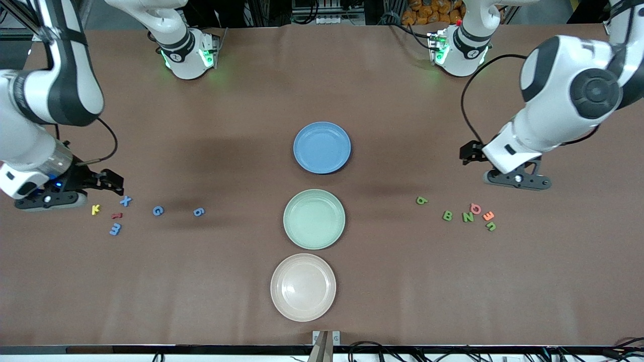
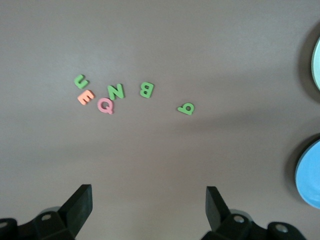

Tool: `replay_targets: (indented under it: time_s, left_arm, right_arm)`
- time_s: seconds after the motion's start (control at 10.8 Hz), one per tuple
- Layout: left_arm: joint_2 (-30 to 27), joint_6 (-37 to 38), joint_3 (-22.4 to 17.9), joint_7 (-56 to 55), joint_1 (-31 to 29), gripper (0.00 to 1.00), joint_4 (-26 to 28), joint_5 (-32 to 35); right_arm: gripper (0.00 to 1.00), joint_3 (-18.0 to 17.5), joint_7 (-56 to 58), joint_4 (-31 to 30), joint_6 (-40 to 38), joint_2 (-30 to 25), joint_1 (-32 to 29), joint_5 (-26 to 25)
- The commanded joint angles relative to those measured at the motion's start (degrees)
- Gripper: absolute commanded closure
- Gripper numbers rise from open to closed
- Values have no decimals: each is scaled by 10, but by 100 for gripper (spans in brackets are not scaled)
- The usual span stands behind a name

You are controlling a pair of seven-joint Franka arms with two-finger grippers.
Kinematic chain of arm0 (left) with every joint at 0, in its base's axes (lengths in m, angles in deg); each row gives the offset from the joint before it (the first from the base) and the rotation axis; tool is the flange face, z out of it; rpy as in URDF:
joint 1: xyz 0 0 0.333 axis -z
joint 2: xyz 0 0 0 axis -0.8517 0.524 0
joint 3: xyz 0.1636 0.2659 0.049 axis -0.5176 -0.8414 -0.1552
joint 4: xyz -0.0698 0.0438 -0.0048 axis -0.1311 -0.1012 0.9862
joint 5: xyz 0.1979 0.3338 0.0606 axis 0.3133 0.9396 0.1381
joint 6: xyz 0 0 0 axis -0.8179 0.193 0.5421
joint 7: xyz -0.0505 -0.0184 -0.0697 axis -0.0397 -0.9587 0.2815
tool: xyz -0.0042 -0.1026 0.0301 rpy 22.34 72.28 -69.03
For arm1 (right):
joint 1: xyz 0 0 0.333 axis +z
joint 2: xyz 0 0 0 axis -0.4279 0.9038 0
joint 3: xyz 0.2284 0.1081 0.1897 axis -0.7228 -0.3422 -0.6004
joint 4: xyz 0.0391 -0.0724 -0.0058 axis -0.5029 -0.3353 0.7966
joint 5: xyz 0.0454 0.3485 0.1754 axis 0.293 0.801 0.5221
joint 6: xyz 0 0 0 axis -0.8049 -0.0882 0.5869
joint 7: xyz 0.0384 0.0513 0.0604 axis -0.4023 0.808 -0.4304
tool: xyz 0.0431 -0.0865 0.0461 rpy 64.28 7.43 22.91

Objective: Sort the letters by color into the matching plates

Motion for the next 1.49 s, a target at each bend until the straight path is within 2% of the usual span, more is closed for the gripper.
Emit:
replay_targets:
  time_s: [0.0,0.19,0.37,0.65,0.84,1.12,1.39]
  left_arm:
    - [-3,-33,14,-128,3,0,37,-3]
    - [15,-43,16,-199,4,0,37,-4]
    - [27,-80,18,-272,12,0,51,-4]
    - [27,-190,18,-347,37,0,127,6]
    - [56,-242,18,-439,60,0,158,48]
    - [146,-331,18,-619,79,0,151,118]
    - [161,-346,17,-703,87,0,149,120]
  right_arm:
    - [0,-6,9,-45,122,79,-10,22]
    - [8,-6,9,-45,142,117,-5,24]
    - [9,-6,9,-38,145,149,-10,24]
    - [17,-6,9,-24,145,178,-12,24]
    - [23,-6,9,-14,146,195,-12,29]
    - [27,-6,13,-19,175,216,-11,36]
    - [30,-6,16,-20,184,227,-11,37]
